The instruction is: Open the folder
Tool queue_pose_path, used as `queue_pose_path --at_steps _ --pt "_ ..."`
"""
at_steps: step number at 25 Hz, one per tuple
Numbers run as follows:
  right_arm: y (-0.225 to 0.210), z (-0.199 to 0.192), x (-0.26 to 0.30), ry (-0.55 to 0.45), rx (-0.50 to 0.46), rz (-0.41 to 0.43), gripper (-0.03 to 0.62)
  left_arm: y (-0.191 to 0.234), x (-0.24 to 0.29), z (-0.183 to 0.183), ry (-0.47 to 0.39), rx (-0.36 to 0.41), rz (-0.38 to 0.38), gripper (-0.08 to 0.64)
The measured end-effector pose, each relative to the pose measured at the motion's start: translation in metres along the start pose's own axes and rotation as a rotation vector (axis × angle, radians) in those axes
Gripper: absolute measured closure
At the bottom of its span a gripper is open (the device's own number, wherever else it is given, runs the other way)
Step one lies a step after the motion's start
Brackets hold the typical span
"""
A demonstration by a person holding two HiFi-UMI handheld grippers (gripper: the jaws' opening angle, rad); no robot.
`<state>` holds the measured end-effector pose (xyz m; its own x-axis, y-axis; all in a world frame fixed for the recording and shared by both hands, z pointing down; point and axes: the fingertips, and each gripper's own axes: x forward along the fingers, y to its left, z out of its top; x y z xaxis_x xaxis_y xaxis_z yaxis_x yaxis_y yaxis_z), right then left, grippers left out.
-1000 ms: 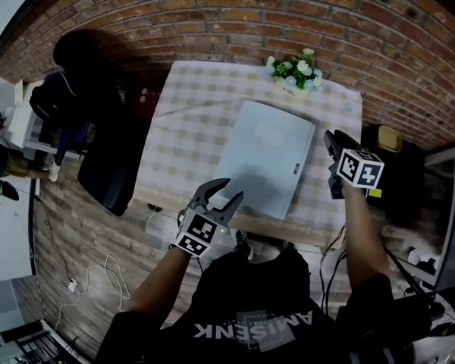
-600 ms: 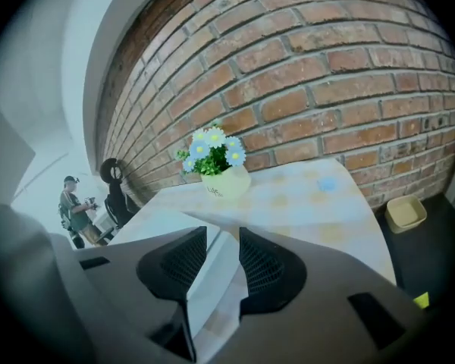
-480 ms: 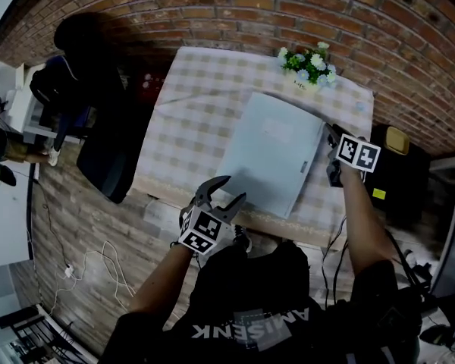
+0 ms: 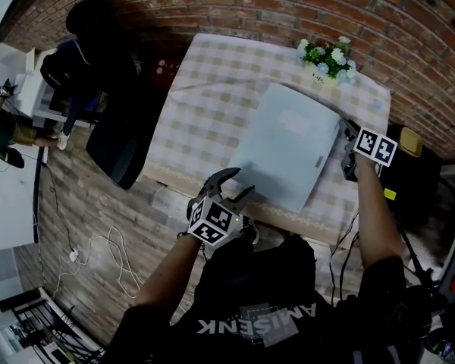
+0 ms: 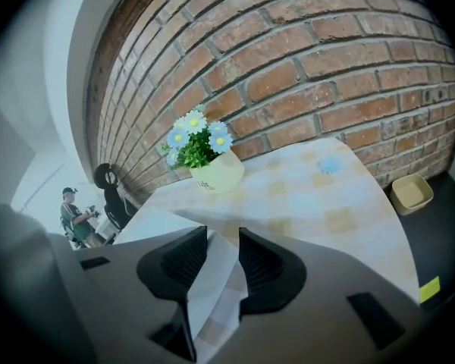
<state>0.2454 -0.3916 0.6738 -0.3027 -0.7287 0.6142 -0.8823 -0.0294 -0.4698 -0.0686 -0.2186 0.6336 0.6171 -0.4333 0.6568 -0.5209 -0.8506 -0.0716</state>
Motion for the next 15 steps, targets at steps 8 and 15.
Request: queue_pose_path --at_steps 8,15 --pt "0.0 0.0 0.001 0.014 -0.042 -0.029 0.43 -0.006 0.005 -0.021 0.131 0.39 0.015 0.325" --pt "0.002 0.0 0.0 0.017 -0.054 -0.036 0.437 -0.006 0.012 -0.017 0.179 0.687 0.039 0.325"
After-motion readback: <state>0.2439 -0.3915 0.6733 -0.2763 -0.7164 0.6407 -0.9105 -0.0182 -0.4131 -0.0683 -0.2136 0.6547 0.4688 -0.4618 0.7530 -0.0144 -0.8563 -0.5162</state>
